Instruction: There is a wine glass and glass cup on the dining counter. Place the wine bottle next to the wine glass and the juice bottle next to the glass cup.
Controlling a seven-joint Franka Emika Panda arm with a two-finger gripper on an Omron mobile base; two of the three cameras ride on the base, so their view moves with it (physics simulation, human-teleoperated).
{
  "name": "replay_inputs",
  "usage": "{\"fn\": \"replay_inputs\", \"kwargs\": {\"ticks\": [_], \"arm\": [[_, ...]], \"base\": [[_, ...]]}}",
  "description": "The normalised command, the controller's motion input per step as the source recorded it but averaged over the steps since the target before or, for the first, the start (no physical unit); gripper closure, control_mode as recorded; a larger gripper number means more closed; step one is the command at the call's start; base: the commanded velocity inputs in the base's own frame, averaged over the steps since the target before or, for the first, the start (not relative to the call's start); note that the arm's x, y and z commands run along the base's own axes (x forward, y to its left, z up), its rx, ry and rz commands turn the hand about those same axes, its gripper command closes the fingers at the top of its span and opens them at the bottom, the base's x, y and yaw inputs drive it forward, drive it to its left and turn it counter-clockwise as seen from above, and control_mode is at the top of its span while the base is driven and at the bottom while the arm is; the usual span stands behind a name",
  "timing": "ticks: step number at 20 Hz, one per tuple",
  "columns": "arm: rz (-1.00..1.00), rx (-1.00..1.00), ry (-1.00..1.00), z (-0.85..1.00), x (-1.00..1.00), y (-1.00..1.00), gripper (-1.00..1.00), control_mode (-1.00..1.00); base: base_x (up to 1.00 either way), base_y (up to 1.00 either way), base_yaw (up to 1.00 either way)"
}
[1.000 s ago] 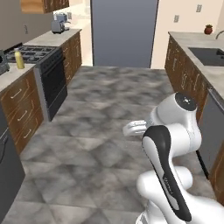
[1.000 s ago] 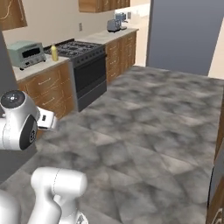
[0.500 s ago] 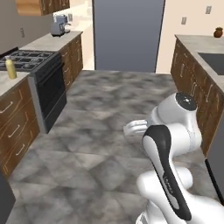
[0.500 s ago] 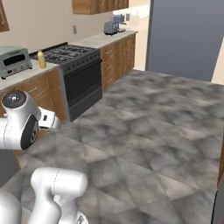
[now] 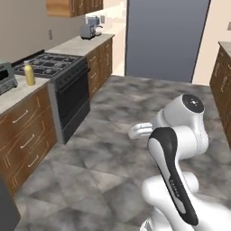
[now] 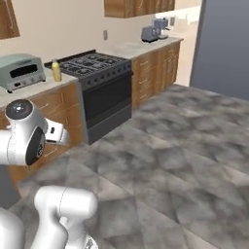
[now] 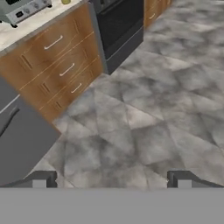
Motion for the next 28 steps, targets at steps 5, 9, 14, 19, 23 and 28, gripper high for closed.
{"fn": "replay_inputs", "kwargs": {"ticks": [5, 9, 14, 19, 23, 28], "arm": [[0.00, 0.00, 0.00, 0.00, 0.00, 0.00, -1.00, 1.00], [0.00, 0.00, 0.00, 0.00, 0.00, 0.00, -1.00, 1.00], [0.00, 0.00, 0.00, 0.00, 0.00, 0.00, -1.00, 1.00], [0.00, 0.00, 0.00, 0.00, 0.00, 0.00, -1.00, 1.00], [0.00, 0.00, 0.00, 0.00, 0.00, 0.00, -1.00, 1.00], [0.00, 0.00, 0.00, 0.00, 0.00, 0.00, -1.00, 1.00]], "base": [[0.77, 0.00, 0.44], [0.73, 0.00, 0.45], [0.74, 0.00, 0.42], [0.78, -0.03, 0.36], [0.74, -0.13, 0.37], [0.71, -0.19, 0.34]]}}
